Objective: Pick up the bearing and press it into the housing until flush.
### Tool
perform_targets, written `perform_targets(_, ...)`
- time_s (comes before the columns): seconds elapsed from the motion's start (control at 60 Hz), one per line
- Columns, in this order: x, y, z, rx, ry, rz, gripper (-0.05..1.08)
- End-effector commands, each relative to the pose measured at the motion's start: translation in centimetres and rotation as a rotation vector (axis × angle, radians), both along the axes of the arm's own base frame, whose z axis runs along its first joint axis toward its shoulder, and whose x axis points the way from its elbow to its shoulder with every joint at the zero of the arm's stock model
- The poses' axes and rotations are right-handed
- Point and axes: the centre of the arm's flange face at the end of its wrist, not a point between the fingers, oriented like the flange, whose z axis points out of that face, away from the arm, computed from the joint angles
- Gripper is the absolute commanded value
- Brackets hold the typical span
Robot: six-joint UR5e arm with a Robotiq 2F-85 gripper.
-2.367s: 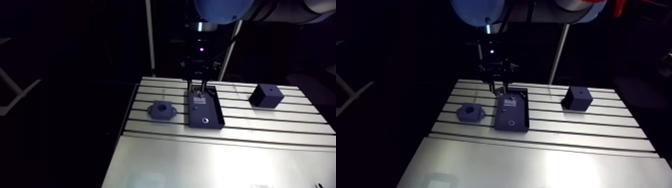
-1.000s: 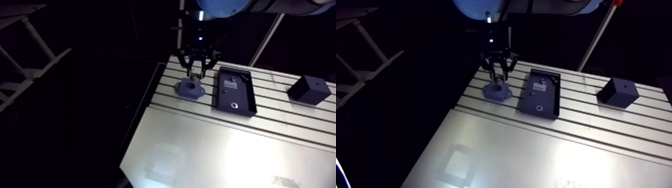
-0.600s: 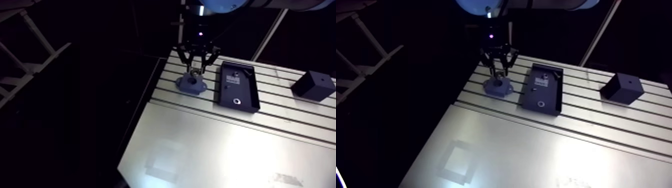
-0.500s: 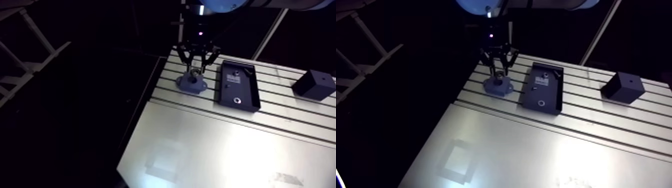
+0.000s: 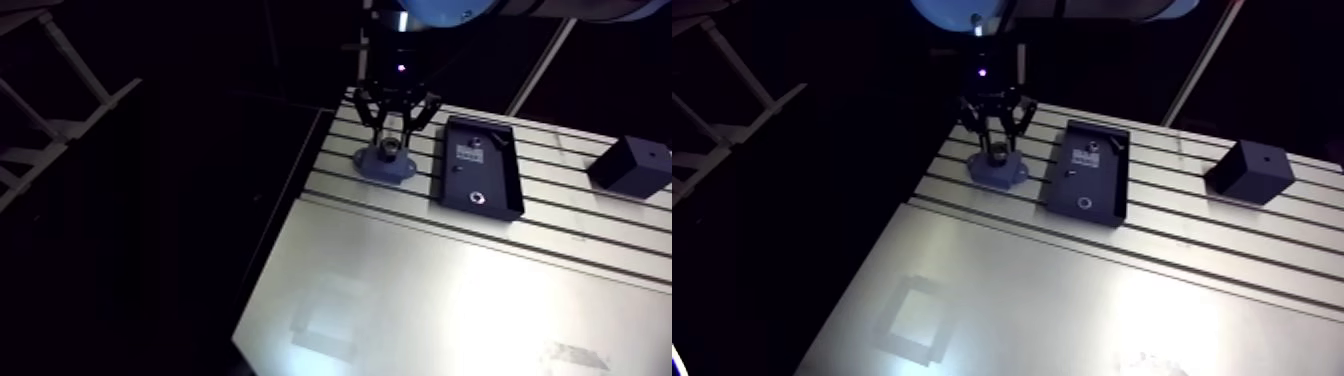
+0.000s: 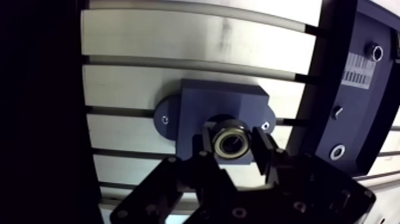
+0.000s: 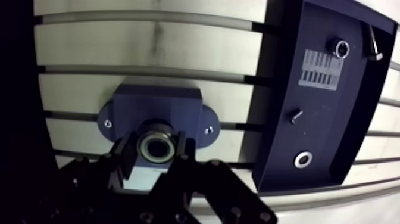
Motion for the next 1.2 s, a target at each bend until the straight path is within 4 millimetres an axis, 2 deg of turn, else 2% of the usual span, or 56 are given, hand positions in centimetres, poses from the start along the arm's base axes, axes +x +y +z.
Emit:
perform_targets(0.017, 0.1, -0.1, -0.3, 0.0, -0.005, 0.004, 0.64)
perform_targets(0.1, 0.2, -0.4, -0.8, 0.002, -0.013, 0.008, 0.64)
perform_targets(1.2, 0.4, -0.3, -1.4, 0.006, -0.022, 0.013, 0.64)
